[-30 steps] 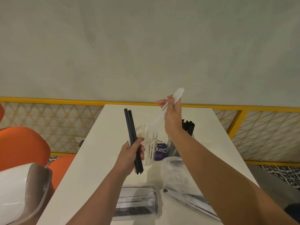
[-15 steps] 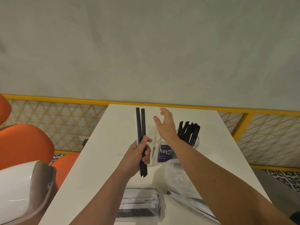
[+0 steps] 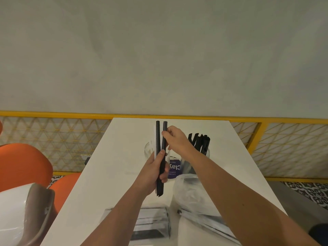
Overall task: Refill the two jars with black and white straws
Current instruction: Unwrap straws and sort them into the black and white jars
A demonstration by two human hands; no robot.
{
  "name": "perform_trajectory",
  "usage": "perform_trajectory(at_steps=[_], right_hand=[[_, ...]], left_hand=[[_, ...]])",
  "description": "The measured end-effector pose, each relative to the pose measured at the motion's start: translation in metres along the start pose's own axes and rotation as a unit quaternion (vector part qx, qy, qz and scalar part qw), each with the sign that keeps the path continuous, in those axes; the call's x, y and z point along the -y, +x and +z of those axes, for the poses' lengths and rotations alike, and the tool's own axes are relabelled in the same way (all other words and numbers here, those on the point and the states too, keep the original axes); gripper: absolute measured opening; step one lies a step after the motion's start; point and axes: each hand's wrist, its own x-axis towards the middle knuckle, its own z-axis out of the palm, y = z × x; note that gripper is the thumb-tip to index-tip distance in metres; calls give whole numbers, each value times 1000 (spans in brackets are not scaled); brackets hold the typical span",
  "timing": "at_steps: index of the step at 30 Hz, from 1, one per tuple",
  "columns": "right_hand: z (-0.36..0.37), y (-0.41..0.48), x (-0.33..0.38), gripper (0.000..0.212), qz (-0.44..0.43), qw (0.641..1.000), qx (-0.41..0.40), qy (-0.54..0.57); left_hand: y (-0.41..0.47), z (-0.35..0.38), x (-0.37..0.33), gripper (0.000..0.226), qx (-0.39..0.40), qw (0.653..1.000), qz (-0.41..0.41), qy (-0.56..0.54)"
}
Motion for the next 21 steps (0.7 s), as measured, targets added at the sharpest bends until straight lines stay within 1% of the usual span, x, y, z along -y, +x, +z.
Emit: perform_trajectory(at_steps=[2,4,7,10,12,14,15,17,19,21], right_hand=[[-2,-1,-1,24,5,1000,-5,13],[-5,-3,-1,21,9,999,-12,43],[-9,-4,-2,15,17,992,-19,123],[-15,-4,-2,14,29,979,-34,199],[-20,-2,-3,12,54,969,-50,237],[-28,0,-5,11,84,968,-59,231],[-31,1,-6,14,97,969,-55,219],[-37,-1,-7,18,118,969,-20,214],[-41,-3,-8,17,136,964,23,228],[-47,-3,-8,16,140,958,38,246]], left_hand=[[2,3,0,24,-9,1000,14,16],[4,5,0,29,-17,999,20,30],[7,7,-2,32,-6,1000,1,24],[6,10,-4,28,4,1000,-15,12],[6,12,-4,31,4,999,-13,36],[5,12,-3,37,13,996,-4,85],[5,12,-3,37,21,995,1,100],[5,12,-4,32,40,994,1,103],[5,14,-5,31,50,994,-7,94],[5,16,-5,32,60,994,-14,91]])
